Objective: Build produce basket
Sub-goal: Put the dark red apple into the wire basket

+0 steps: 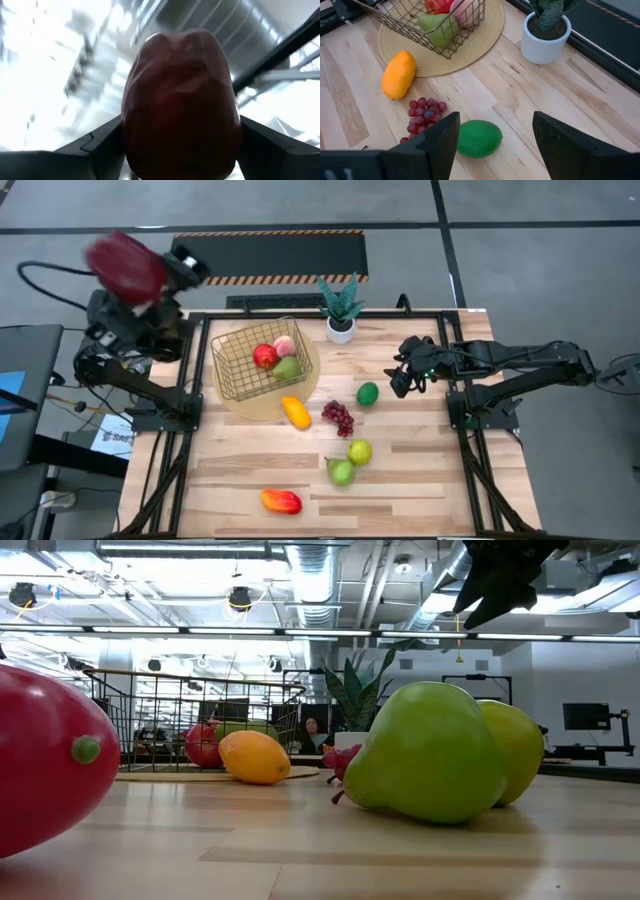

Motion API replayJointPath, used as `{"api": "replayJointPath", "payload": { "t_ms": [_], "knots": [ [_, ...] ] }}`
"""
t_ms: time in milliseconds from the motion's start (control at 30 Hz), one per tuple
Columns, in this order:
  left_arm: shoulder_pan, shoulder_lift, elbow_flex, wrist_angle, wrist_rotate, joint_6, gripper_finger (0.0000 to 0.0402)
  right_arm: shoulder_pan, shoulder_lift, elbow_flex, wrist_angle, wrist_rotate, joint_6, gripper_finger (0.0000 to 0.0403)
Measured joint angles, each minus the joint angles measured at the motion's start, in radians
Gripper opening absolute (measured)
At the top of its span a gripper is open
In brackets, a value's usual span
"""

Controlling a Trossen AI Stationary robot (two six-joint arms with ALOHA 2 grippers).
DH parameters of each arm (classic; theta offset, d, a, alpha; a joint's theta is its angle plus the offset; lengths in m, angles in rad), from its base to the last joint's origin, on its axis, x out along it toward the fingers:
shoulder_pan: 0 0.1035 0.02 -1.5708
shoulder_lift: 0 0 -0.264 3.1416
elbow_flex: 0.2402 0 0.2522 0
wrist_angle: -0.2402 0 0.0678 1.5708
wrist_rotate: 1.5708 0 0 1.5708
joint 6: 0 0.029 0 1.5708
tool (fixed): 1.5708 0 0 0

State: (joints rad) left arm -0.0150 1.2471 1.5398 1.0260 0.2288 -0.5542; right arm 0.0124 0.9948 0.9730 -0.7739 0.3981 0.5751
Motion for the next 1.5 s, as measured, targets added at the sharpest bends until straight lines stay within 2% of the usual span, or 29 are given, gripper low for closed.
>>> {"api": "replayJointPath", "payload": {
  "t_ms": [133,267,367,467,567,667,767,867,1000,1233,1333,1500],
  "knots": [
    [-0.014,0.0,0.0,0.075,-0.034,0.062,0.0286,0.0,0.0,0.0,0.0,0.0,0.0,0.0273],
    [-0.014,0.0,0.0,0.054,-0.029,0.05,0.0287,0.0,0.0,0.0,-0.004,0.0,0.0,0.0273],
    [-0.013,-0.001,0.0,-0.035,0.042,0.008,0.0287,0.0,0.0,0.0,-0.005,0.0,-0.006,0.0273],
    [-0.014,0.0,0.0,-0.2,0.151,-0.039,0.0287,0.0,0.0,0.0,-0.005,0.0,-0.007,0.0273],
    [-0.014,0.001,0.0,-0.377,0.311,-0.081,0.0287,0.0,0.0,0.0,-0.005,0.0,-0.008,0.0273],
    [-0.02,-0.001,0.001,-0.637,0.437,-0.078,0.0287,0.0,0.0,0.0,-0.005,-0.001,-0.008,0.0273],
    [-0.04,0.002,0.0,-0.941,0.423,0.022,0.0287,0.0,0.0,0.0,-0.006,-0.001,-0.008,0.0273],
    [-0.044,0.006,-0.001,-1.15,0.383,0.11,0.0287,0.0,0.0,0.0,-0.006,-0.002,-0.008,0.0273],
    [-0.043,0.013,0.0,-1.343,0.263,0.278,0.0287,0.0,0.0,0.0,-0.006,-0.002,-0.009,0.0273],
    [-0.07,0.01,0.0,-1.551,-0.189,0.638,0.0287,0.0,0.0,0.0,-0.006,-0.003,-0.01,0.0273],
    [-0.103,0.014,0.0,-1.603,-0.438,0.817,0.0286,0.0,0.0,0.0,-0.007,-0.003,-0.01,0.0273],
    [-0.155,0.033,0.001,-1.591,-0.928,1.11,0.0287,0.0,0.0,0.0,-0.007,-0.003,-0.01,0.0273]
  ]
}}
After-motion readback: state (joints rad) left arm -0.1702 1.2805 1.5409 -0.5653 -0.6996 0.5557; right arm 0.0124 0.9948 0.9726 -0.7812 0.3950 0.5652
